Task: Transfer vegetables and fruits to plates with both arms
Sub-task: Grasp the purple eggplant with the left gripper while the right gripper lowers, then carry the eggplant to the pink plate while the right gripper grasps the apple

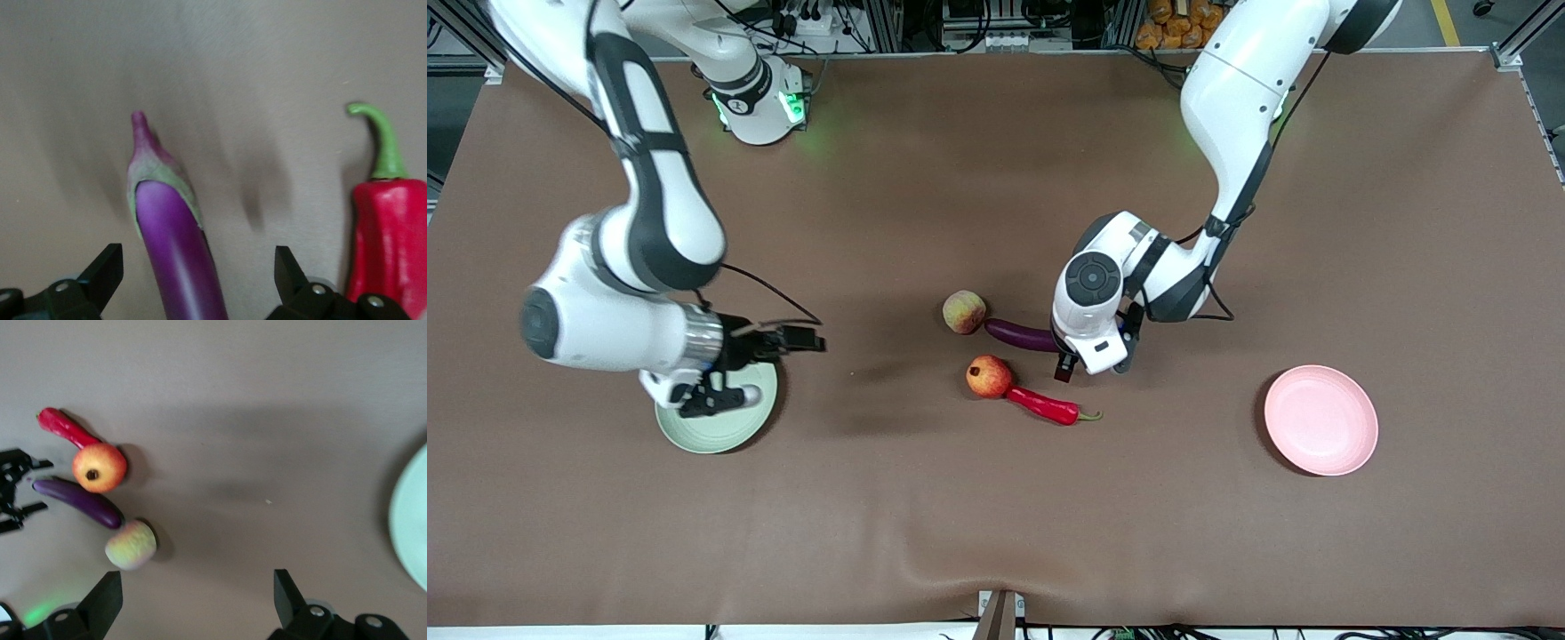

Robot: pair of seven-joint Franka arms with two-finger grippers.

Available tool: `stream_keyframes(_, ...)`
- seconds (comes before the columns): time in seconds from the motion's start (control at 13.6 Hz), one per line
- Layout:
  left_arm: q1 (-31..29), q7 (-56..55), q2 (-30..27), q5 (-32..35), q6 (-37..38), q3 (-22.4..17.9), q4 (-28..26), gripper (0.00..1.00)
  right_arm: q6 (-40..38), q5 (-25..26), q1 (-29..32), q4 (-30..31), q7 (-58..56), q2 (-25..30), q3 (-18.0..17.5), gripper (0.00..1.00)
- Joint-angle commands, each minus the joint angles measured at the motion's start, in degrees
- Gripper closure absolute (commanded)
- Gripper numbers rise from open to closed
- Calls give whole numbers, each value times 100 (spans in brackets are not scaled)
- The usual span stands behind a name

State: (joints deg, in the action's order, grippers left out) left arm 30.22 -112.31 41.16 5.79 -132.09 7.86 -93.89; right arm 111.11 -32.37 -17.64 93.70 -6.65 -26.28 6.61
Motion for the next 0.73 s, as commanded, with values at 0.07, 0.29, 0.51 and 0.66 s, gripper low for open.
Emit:
stream_keyframes(0.07,81,-178,49,150,-212,-48,-76,28,348,-130,-468,-27,1356,-148,43,0)
stream_keyframes(0.29,37,-81,94,325,-212,-39,-68,100,901,-130,-793,-36,2279,-324,43,0)
stream_keyframes(0.51,-270,470,-20,326,-160,-65,20,100,1141,-112,-952,-10,2633,-413,51,0)
stream_keyframes(0.66,-656,1094,-256,343,93,-74,38,100,1272,-112,-1127,-9,3106,-474,51,0)
